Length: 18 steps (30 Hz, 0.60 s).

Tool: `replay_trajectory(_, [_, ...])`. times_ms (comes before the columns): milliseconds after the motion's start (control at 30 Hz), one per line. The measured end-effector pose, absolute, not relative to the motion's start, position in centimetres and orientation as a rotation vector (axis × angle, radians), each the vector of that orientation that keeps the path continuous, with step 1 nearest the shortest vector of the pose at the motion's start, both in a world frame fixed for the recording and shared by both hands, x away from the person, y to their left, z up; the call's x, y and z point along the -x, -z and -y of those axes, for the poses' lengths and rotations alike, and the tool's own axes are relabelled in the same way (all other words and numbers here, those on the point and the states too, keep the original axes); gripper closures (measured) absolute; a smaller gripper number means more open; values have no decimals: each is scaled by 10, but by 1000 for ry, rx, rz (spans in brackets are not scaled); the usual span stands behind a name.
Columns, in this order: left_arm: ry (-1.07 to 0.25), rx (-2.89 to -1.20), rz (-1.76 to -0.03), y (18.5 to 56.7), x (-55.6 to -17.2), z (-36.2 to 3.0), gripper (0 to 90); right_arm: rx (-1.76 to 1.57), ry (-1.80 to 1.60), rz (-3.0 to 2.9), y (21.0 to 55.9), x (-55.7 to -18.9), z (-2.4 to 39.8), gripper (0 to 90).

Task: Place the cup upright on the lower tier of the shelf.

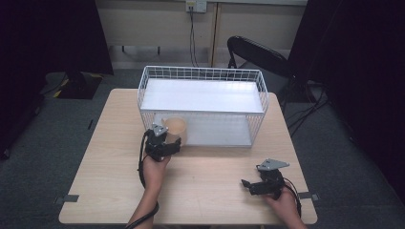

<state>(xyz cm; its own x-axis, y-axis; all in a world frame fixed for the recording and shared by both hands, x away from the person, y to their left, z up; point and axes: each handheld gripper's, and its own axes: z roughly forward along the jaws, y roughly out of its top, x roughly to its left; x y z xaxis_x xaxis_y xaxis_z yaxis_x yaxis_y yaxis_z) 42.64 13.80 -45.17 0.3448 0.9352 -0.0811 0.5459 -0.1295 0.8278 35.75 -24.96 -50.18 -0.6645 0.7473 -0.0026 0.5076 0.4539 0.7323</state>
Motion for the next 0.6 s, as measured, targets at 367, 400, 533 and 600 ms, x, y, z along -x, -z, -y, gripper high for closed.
replay_trajectory(367, [-625,-1789,-1332,454,-429,-131,397,-1068,-1037,-2384,502,-357,250,121])
replay_trajectory(400, [-626,-1791,-1331,454,-429,-131,400,-1068,-1037,-2384,502,-358,250,121])
replay_trajectory(533, [-633,-1788,-1329,455,-431,-129,442,-1069,-1037,-2384,502,-357,250,120])
replay_trajectory(600, [-626,-1790,-1334,455,-432,-129,449,-1069,-1037,-2384,502,-358,250,120])
